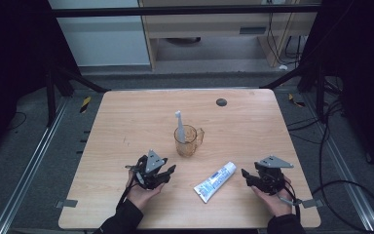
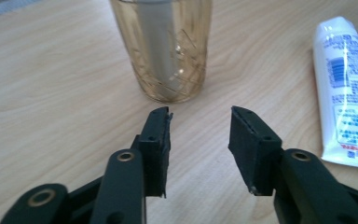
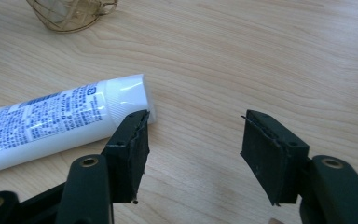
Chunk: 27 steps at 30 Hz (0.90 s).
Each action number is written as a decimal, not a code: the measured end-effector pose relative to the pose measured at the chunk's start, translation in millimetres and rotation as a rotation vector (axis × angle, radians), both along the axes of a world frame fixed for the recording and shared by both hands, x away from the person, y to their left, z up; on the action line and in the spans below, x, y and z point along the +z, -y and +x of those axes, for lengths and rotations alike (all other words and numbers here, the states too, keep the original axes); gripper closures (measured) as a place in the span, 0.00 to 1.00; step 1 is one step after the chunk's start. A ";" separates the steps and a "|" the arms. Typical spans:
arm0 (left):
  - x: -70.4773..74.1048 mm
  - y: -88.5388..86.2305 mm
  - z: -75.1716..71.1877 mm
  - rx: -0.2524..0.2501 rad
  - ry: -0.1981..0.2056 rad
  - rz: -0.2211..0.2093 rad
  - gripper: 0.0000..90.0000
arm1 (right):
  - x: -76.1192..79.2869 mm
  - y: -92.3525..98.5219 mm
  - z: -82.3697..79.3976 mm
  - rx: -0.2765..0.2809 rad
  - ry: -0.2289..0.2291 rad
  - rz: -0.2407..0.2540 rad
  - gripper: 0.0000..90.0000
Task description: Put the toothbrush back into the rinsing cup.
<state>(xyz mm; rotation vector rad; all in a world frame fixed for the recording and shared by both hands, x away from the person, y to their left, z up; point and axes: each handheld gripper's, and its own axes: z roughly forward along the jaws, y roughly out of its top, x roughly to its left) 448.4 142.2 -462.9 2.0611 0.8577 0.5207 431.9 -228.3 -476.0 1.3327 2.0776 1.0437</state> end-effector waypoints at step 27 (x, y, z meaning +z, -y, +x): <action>-8.7 33.1 -12.0 -0.123 -0.087 0.057 1.00 | 4.4 -22.6 4.6 0.046 -0.027 0.016 0.87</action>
